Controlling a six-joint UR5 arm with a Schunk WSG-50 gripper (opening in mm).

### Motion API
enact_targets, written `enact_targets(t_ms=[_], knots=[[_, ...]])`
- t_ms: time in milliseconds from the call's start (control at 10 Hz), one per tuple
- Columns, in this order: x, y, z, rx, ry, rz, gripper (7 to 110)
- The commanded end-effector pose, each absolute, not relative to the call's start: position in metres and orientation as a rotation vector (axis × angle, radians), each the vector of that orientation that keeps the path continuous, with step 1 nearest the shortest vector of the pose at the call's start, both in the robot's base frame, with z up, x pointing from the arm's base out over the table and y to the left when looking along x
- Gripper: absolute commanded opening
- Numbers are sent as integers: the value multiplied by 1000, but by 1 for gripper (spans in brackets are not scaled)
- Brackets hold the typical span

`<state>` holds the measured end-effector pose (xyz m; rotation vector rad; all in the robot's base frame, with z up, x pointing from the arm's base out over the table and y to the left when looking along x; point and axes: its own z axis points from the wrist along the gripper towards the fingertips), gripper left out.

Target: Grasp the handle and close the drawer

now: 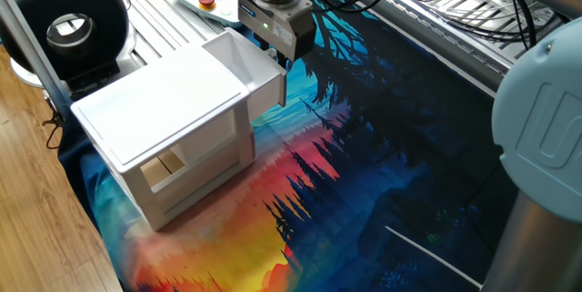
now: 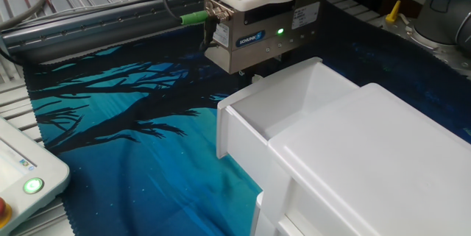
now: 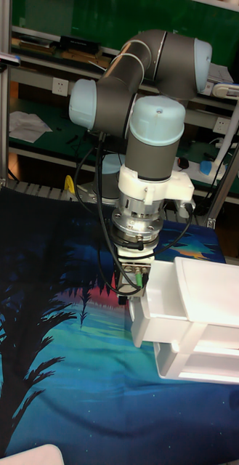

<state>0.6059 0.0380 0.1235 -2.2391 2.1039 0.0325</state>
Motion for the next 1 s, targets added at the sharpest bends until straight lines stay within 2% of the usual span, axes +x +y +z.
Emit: enact_targets(t_ms=[0, 500, 600, 900], knots=[[607, 40, 125, -2212, 2114, 40, 22], [609, 40, 125, -2202, 2121, 34, 22], [609, 40, 125, -2201, 2123, 34, 7], [608, 41, 124, -2180, 2145, 41, 7]])
